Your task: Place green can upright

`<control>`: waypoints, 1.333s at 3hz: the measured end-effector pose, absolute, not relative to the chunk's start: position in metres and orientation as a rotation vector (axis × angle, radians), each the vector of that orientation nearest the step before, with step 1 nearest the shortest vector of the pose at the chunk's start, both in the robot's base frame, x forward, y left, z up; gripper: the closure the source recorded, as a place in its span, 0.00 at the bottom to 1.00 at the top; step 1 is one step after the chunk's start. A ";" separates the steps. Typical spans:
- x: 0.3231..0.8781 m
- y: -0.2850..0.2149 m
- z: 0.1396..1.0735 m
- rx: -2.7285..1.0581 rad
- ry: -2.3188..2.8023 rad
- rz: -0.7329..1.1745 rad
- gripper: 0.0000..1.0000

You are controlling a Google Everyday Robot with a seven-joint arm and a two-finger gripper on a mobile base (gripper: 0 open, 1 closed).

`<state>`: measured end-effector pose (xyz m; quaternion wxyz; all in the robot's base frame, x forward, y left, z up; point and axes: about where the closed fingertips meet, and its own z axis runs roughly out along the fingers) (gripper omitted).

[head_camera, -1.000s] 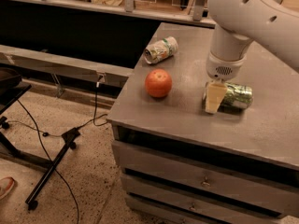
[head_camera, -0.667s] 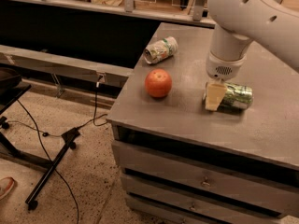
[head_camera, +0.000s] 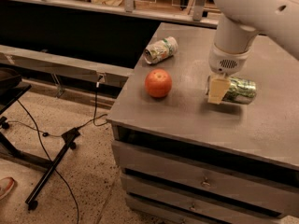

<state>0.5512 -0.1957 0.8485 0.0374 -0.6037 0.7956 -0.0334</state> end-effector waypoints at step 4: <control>0.544 -0.245 0.941 -1.598 1.935 0.506 1.00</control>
Offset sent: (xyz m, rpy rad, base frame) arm -0.0332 -0.0390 0.1434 0.3502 -0.0931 0.1170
